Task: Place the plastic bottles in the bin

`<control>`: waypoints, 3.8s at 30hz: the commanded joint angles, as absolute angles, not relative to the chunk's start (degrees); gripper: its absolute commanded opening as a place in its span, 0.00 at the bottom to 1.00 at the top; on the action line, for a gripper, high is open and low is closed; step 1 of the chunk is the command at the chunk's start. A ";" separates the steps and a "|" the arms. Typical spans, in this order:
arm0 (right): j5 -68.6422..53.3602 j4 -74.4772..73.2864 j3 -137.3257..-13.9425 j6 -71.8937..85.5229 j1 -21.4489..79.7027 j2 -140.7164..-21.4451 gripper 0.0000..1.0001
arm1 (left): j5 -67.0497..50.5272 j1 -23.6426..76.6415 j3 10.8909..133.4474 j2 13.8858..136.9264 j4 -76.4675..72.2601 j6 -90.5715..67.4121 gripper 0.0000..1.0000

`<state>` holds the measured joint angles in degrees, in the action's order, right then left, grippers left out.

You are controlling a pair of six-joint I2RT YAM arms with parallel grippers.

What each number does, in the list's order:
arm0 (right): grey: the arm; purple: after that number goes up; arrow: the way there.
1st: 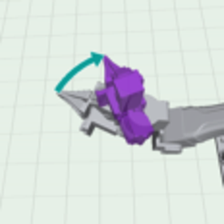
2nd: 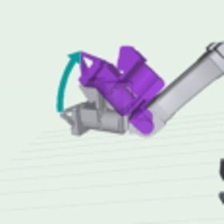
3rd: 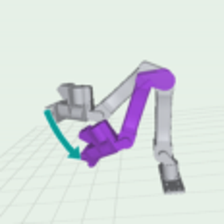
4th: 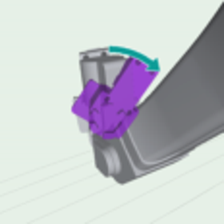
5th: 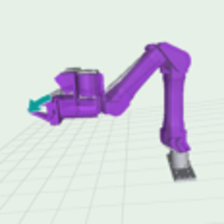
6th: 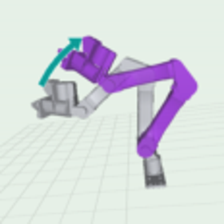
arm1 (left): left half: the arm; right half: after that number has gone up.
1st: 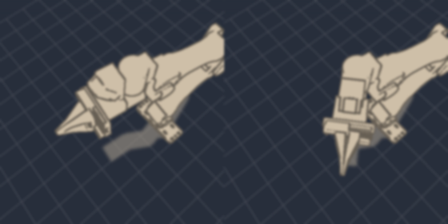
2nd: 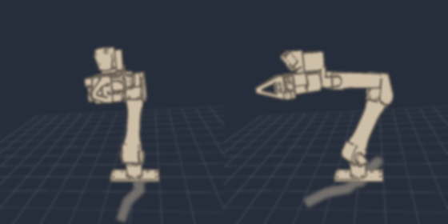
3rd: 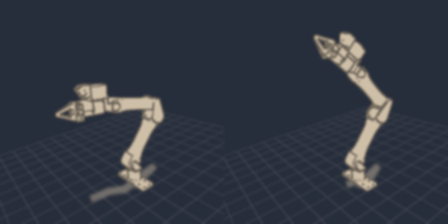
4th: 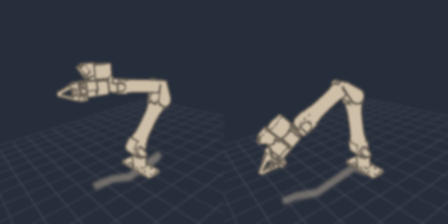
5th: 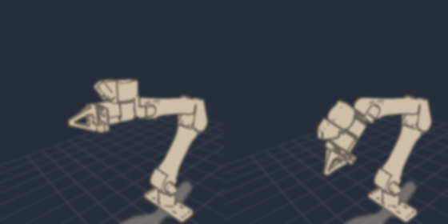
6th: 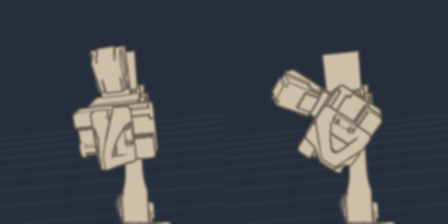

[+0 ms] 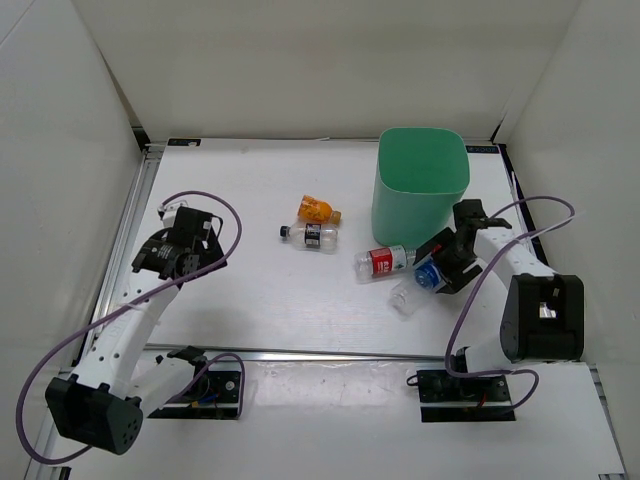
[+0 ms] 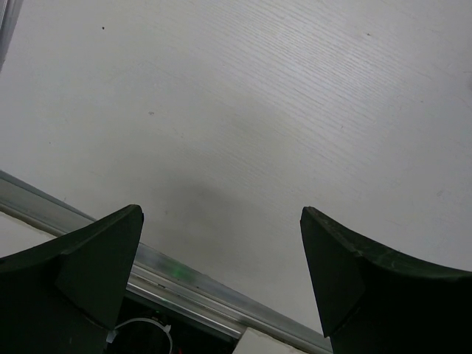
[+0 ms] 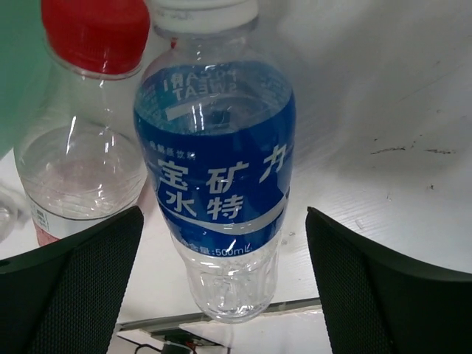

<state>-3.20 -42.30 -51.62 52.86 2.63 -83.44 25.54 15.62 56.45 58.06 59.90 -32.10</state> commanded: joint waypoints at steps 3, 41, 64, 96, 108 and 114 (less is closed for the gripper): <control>-3.60 -42.01 -49.49 53.09 0.88 -83.41 0.87 | 27.25 15.91 55.90 58.18 59.24 -31.64 0.99; -16.69 -56.70 -113.27 40.87 0.35 -75.48 0.38 | 28.56 20.92 55.37 57.04 59.24 -33.31 0.99; -5.81 -50.71 -125.68 33.40 2.11 -100.63 0.88 | 28.92 22.68 54.23 59.67 56.70 -32.78 0.99; 9.15 -41.61 -38.63 83.94 8.09 -43.95 1.00 | 25.93 23.20 52.56 57.92 54.49 -30.76 0.99; 5.35 -26.90 -37.17 80.60 10.10 -62.57 1.00 | 26.02 25.05 52.56 58.45 53.96 -30.76 0.99; 4.83 -20.14 -38.32 79.89 11.77 -65.92 1.00 | 26.63 25.05 52.03 58.97 53.96 -30.76 0.99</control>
<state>4.93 -26.35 -36.21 79.50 10.94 -65.21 25.91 24.88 52.84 59.29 54.81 -31.03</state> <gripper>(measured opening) 0.998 0.990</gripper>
